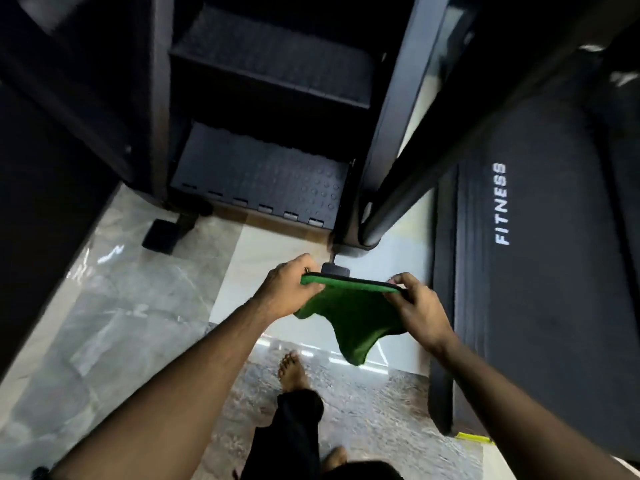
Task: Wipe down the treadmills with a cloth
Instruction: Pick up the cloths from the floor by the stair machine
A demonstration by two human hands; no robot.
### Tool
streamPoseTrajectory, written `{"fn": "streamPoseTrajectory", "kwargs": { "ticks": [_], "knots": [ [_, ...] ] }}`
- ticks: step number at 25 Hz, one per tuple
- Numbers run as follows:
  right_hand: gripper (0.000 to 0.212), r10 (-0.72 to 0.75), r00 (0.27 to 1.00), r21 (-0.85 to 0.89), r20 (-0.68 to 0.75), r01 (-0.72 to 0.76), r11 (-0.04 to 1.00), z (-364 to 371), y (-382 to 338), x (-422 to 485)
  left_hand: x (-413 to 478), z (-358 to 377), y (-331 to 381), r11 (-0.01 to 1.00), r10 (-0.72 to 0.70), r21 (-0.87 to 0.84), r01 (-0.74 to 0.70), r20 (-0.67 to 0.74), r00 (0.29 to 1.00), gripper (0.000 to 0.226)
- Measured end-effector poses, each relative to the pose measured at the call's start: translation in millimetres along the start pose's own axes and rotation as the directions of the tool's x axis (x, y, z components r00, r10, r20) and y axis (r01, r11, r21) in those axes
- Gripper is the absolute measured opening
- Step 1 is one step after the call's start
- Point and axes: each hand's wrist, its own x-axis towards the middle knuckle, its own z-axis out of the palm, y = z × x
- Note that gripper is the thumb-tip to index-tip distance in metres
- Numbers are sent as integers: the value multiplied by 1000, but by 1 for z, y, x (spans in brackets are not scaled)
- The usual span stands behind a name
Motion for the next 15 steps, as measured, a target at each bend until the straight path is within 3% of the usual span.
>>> {"fn": "streamPoseTrajectory", "kwargs": {
  "ticks": [2,4,5,7,10,14,15],
  "knots": [
    [11,-31,999,-119,8,31,992,-35,-21,-45,-35,-22,54,990,55,-132,-55,-5,998,17],
    [40,-142,990,-282,-2,135,950,-59,-34,-90,-69,-35,112,968,173,-196,-160,53,984,15],
    [55,-221,975,-270,1,213,939,-64,-40,-113,-86,-35,138,960,227,-189,-204,108,968,17],
    [71,-388,921,-42,-36,387,921,-74,-48,-166,-131,-27,190,940,334,-151,-307,209,919,21],
    [56,-412,894,229,-176,444,866,-90,-49,-229,-194,-14,240,897,422,-274,-348,288,859,40],
    [23,-286,855,371,-433,459,808,-118,-36,-293,-248,0,249,848,444,-345,-402,50,895,78],
    [18,-245,839,394,-485,460,795,-127,-36,-311,-258,9,245,859,441,-315,-404,55,896,85]
  ]
}}
